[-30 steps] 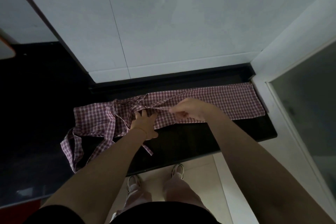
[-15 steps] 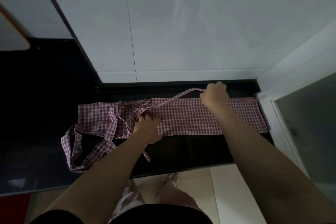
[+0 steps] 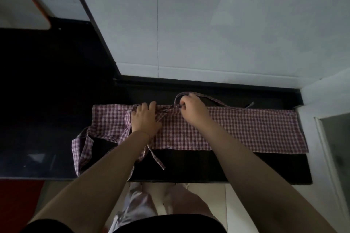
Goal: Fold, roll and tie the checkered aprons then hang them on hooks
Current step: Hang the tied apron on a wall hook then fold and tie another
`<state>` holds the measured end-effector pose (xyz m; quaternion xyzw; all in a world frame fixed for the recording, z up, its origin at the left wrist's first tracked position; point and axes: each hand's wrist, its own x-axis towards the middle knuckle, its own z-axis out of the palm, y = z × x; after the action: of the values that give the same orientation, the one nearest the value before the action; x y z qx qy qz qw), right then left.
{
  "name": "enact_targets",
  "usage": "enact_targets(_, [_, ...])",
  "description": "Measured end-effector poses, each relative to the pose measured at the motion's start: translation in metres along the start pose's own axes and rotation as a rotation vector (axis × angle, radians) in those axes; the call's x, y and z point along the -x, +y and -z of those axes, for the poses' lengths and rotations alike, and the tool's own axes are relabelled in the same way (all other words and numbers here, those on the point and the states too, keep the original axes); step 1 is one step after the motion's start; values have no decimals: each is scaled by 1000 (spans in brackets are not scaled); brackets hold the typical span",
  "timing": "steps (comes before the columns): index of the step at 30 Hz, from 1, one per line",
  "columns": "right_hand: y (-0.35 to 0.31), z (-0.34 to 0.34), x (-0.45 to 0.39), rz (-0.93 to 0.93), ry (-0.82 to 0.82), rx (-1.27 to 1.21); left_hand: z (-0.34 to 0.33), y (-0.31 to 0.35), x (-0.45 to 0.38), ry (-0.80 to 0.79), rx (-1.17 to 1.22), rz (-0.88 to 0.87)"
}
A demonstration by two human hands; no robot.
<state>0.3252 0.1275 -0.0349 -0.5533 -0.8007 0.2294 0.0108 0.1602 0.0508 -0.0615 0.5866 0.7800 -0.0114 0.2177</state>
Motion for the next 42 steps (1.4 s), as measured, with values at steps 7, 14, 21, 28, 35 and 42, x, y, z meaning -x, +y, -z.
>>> enact_targets(7, [-36,-27,-23,113,-26,-71,9,-7,-5,138,278,37])
enact_targets(14, [-48,-39,-30,56,-127,29,21,-30,-27,-10,171,-14])
enact_targets(21, [-45,-39,-29,-137,-114,-168,29,-41,-30,-61,240,-78])
enact_targets(28, [-51,-31,-31,-176,-184,-144,43,-47,-35,41,265,-105])
enact_targets(35, [-94,-12,-30,92,-4,-186,74,-40,-40,-59,383,-108])
enact_targets(42, [-90,5,-23,-100,96,-378,65,-52,-29,-219,156,-143])
